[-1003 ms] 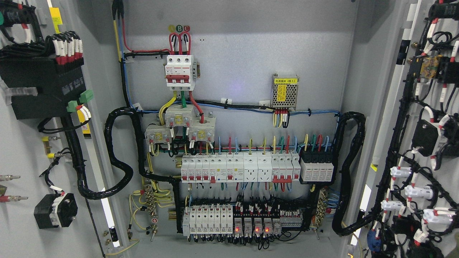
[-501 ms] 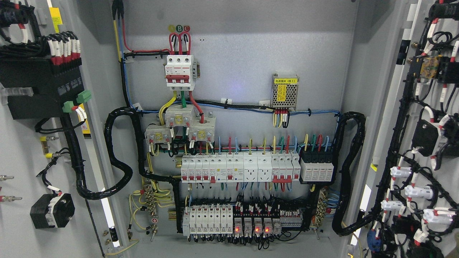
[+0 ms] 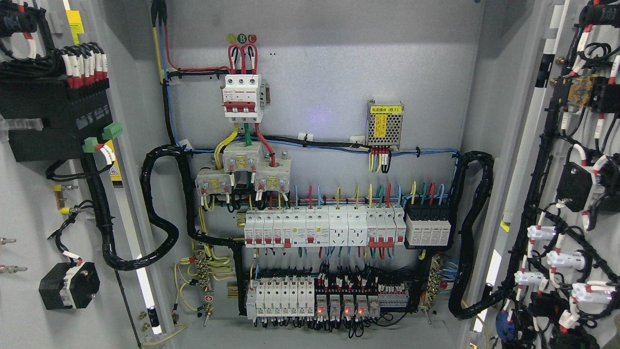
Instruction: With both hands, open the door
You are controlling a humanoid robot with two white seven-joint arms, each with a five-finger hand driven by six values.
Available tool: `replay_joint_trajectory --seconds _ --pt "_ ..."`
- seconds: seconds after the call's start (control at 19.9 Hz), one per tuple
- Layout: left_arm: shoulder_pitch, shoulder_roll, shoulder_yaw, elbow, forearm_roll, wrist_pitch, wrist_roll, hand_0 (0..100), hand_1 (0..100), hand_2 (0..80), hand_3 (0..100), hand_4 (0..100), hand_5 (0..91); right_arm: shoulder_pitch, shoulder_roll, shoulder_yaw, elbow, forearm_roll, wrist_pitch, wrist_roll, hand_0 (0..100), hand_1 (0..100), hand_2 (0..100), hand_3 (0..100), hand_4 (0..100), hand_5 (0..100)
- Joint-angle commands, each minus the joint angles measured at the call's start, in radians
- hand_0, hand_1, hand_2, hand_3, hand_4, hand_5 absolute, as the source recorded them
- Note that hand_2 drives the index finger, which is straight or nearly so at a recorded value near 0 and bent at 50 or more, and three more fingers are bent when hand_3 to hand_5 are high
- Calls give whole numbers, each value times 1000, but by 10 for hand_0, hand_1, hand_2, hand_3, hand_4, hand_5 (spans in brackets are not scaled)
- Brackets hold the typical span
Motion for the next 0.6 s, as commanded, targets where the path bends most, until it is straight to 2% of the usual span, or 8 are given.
replay_joint_trajectory --seconds 0.0,0.1,0.3,0.45,0.55 --pt "-31 -18 -1 0 0 -1 0 120 556 0 0 0 0 47 -6 -84 -1 0 -1 2 0 500 40 0 0 0" --pt "-31 -20 1 0 0 -1 0 120 556 0 0 0 0 92 -20 -146 -14 2 -3 2 0 500 40 0 0 0" --pt "-29 -18 4 -24 3 -5 0 120 556 0 0 0 0 181 -167 -291 -72 5 -12 5 0 500 40 0 0 0" --pt "73 -11 4 -347 3 -71 0 120 556 0 0 0 0 262 -248 -432 -107 11 -13 1 0 500 40 0 0 0" --pt "152 -8 2 -601 0 -85 0 120 556 0 0 0 0 337 -288 -484 -190 19 -13 -1 0 500 40 0 0 0"
